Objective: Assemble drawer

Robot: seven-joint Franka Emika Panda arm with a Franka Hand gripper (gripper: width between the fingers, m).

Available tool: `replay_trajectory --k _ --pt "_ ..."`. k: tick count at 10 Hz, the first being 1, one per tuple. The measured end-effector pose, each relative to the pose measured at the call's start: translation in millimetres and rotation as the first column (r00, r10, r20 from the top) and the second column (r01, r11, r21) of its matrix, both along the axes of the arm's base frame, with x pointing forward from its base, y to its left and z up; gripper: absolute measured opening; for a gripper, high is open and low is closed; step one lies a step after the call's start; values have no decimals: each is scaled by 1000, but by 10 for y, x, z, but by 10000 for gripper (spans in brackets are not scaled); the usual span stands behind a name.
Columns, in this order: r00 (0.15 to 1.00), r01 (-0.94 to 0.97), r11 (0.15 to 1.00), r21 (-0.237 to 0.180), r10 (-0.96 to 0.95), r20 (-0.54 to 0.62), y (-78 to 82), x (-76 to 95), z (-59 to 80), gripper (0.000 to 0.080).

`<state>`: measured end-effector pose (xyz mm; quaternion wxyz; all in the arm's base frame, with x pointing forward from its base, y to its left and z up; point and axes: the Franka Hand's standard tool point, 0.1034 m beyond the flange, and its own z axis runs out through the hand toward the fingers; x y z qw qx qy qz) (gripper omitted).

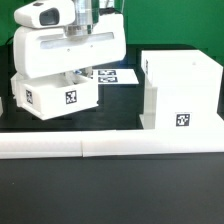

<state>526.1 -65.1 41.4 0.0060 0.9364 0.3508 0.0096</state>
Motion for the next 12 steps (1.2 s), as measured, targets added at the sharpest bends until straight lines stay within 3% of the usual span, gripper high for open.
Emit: replay_trajectory --k 2,5,11,12 --pt "993 -119 993 -11 119 -6 -9 -3 -4 42" --pt "950 -311 950 -27 311 -24 167 39 -7 42" --pt "783 -620 784 -29 617 -79 81 54 -53 42" --pt "699 -714 699 -38 710 -90 93 55 -88 42"
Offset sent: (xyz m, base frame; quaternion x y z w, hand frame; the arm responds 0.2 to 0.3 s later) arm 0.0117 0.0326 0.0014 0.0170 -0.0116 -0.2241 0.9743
